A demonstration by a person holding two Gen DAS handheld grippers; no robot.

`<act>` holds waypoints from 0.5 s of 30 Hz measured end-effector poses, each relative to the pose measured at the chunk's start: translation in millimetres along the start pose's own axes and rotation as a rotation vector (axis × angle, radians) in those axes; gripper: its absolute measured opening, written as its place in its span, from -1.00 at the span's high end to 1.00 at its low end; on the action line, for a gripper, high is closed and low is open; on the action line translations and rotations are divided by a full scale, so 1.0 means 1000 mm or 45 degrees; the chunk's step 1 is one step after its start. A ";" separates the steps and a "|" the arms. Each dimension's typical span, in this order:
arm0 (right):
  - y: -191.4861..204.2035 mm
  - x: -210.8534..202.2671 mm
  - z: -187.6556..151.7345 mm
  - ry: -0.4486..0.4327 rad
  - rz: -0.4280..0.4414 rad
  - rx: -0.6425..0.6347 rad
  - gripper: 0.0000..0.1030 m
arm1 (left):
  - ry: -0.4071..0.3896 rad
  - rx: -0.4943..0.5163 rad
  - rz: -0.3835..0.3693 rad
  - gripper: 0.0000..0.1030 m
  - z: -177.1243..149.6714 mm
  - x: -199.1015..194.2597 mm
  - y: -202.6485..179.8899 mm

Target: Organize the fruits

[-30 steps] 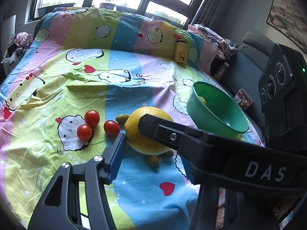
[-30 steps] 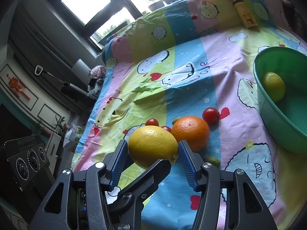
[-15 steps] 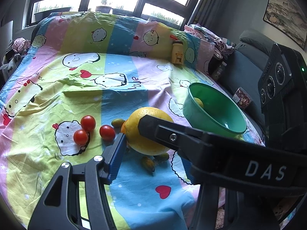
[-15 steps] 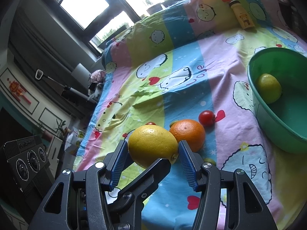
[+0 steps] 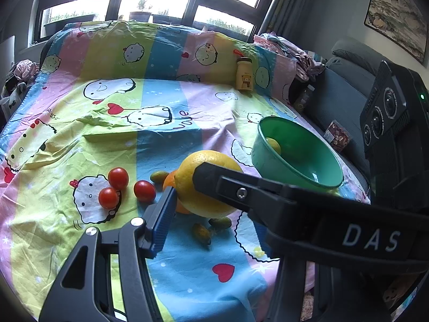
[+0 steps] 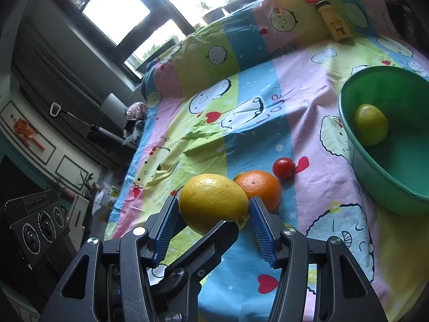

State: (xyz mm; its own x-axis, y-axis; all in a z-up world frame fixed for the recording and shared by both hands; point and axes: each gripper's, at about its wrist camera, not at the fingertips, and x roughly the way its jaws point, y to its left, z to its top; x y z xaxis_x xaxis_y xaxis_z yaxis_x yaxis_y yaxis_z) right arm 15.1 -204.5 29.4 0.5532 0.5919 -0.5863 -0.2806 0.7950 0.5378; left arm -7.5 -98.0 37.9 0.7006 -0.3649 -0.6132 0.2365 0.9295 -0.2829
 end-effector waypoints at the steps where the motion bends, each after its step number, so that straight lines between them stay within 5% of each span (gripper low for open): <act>1: 0.000 -0.001 0.000 -0.004 0.001 0.002 -0.13 | 0.001 0.003 0.001 -0.04 0.001 0.000 -0.001; 15: -0.008 -0.010 0.004 -0.038 0.012 0.030 -0.13 | 0.001 0.049 0.009 -0.04 0.007 0.002 -0.014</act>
State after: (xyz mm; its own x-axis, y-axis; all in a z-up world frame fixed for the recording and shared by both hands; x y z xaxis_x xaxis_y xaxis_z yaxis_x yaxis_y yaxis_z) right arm 14.7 -216.9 33.3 0.5737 0.5945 -0.5634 -0.2671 0.7860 0.5575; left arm -4.2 -111.2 45.7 0.7016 -0.3584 -0.6158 0.2573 0.9334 -0.2501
